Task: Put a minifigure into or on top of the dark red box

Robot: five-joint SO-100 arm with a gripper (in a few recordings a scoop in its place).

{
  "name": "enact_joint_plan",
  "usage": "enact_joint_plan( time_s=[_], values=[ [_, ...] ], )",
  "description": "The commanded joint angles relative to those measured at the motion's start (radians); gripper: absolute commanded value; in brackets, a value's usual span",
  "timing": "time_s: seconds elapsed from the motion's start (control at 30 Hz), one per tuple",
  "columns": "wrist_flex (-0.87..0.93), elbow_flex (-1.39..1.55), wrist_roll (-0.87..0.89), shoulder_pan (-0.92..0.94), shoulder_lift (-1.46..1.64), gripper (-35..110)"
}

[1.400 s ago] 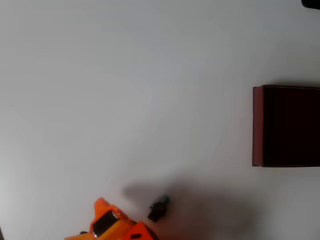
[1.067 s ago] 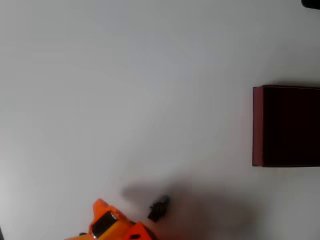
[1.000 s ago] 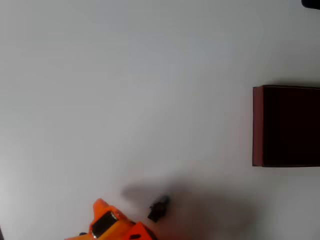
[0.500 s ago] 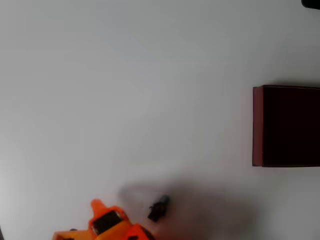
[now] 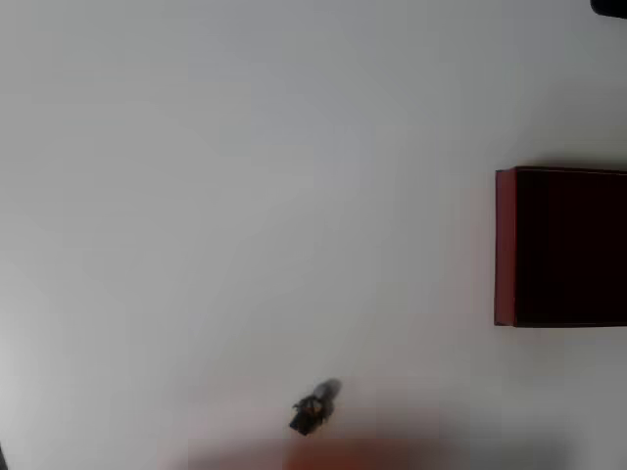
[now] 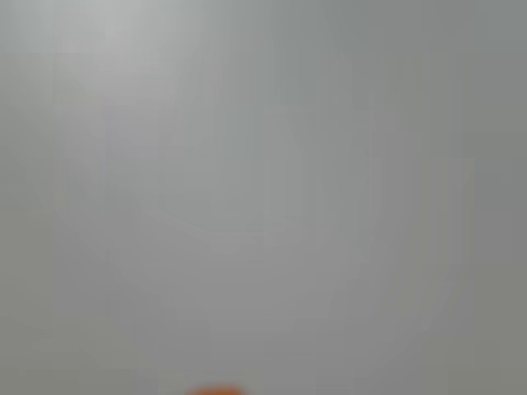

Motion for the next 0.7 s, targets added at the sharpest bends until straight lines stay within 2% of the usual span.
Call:
enact_joint_plan(
  time_s=[0.0, 0.1, 0.27, 0.4, 0.57, 0.6, 0.67],
  values=[
    [-0.135, 0.083, 0.195, -0.124, 0.012, 0],
    [-0.118, 0.078, 0.282, -0.224, 0.011, 0],
    [-0.014, 0.037, 0.33, -0.247, 0.012, 0],
    [0.158, -0.066, 0.463, -0.233, 0.012, 0],
    [0.532, -0.319, 0.63, -0.043, 0.008, 0],
    [0.598, -0.357, 0.73, -0.018, 0.008, 0],
    [0.615, -0.413, 0.775, 0.092, -0.023, 0]
  ],
)
